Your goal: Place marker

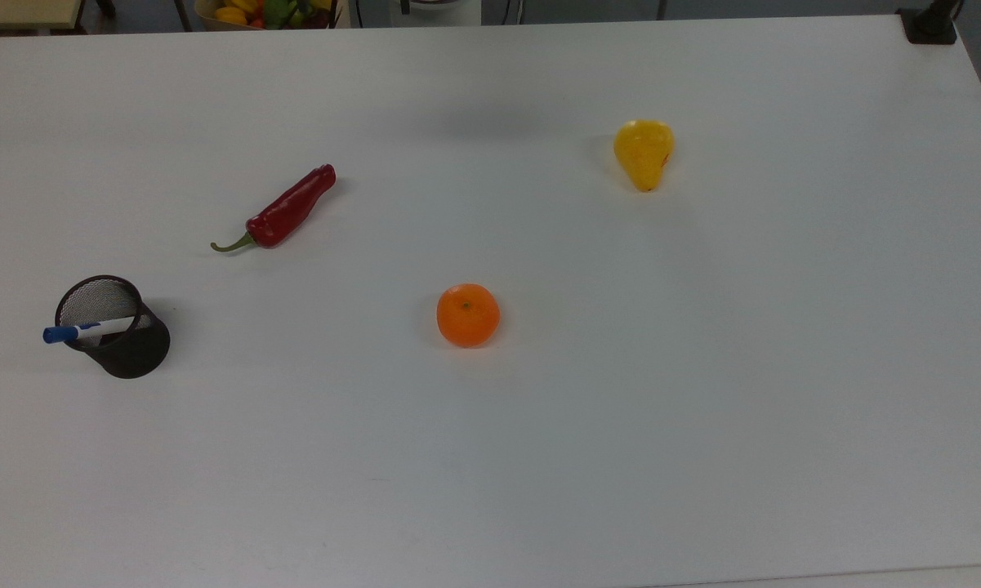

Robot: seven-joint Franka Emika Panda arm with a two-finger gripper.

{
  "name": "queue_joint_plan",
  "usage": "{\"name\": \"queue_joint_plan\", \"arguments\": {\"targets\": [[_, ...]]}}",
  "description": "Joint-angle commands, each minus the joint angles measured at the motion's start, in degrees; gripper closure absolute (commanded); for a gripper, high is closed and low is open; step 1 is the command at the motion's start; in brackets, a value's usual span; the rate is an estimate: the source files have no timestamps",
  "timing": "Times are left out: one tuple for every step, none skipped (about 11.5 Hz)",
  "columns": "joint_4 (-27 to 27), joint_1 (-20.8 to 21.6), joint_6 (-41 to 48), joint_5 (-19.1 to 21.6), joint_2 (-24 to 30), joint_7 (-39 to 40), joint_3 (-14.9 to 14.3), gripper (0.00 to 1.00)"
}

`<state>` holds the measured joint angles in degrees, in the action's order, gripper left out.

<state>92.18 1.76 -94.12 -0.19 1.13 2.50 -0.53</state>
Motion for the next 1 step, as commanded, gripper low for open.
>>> {"name": "queue_joint_plan", "arguments": {"targets": [[2.5,1.8,-1.8,0.4,2.0,1.1,-1.5,0.0]]}}
